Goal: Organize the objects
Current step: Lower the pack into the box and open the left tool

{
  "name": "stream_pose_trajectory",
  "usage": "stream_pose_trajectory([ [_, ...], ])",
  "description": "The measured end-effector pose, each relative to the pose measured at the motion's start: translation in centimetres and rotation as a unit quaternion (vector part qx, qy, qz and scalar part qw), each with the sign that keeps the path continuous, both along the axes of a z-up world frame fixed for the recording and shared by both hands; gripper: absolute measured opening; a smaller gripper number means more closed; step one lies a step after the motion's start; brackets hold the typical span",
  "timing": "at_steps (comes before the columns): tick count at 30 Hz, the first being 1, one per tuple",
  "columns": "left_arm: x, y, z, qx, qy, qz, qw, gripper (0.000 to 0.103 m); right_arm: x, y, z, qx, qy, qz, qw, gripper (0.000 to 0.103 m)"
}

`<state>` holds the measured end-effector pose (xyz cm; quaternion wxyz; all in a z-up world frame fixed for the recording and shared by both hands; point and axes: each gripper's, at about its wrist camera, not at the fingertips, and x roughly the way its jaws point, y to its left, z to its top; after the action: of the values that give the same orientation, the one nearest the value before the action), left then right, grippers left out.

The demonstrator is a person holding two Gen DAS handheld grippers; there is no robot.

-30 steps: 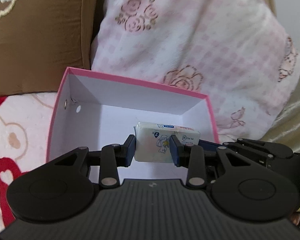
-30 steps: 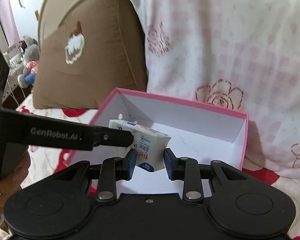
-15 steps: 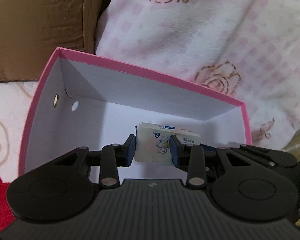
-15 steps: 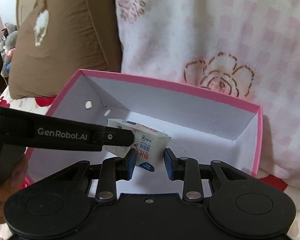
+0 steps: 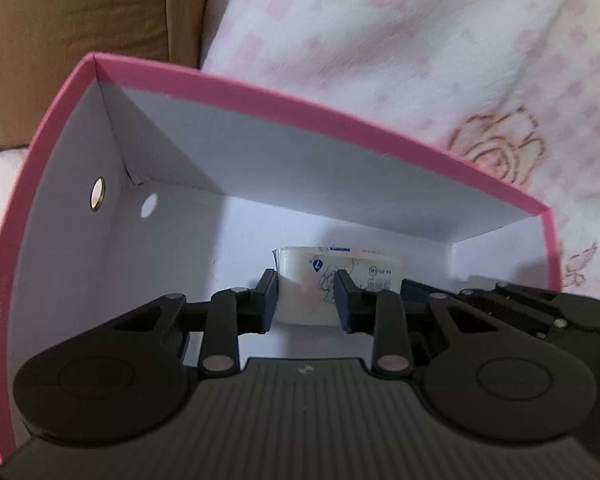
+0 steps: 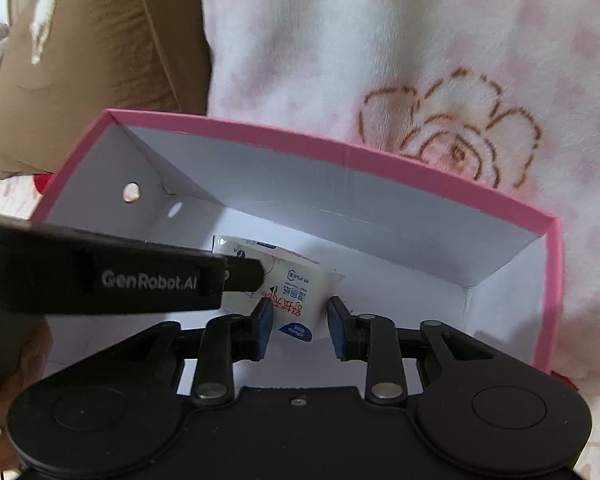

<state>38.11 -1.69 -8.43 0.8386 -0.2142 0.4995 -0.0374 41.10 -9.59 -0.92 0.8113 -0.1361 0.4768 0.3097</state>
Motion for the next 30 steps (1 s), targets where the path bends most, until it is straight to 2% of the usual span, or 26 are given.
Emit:
stream_pose_trajectory([
  [4,0.6,0.0,-0.7,-0.009,0.021,0.004,0.9997,0.024,0.9,-0.2,-0.7,-0.004,0.018,-0.008,1.0,0.028],
  [8,1.1,-0.4,-0.7,-0.002,0.024,0.002,0.9997,0.023,1.3,-0.4,-0.9,-0.005,0.025,-0.013,1.0,0.025],
  [18,1.9,-0.7,-0.5,0.011,-0.001,0.003,0.9999,0.023,1.8,0.0,-0.9,-0.021,0.017,-0.017,0.999,0.025],
  [22,2.3,-0.7,-0.4,0.012,0.007,0.001,0.9999,0.027,1.6,0.3,-0.9,-0.021,0.006,-0.016,1.0,0.028],
  [24,2.0,-0.5,0.2,0.027,0.007,0.004,0.9996,0.027,1.3,0.4,-0.8,-0.03,-0.008,-0.011,0.999,0.029],
  [25,1.6,-0.4,0.8,0.038,0.0,0.003,0.9993,0.031,1.1,0.5,-0.7,-0.032,-0.015,-0.01,0.999,0.029],
  [28,0.4,-0.2,2.4,0.059,-0.012,-0.009,0.9981,0.04,0.5,-0.1,0.3,-0.011,-0.017,-0.014,1.0,0.033],
  [30,-0.7,0.0,3.7,0.066,-0.013,-0.021,0.9976,0.04,0.0,-0.8,0.9,0.0,-0.009,-0.023,1.0,0.034],
])
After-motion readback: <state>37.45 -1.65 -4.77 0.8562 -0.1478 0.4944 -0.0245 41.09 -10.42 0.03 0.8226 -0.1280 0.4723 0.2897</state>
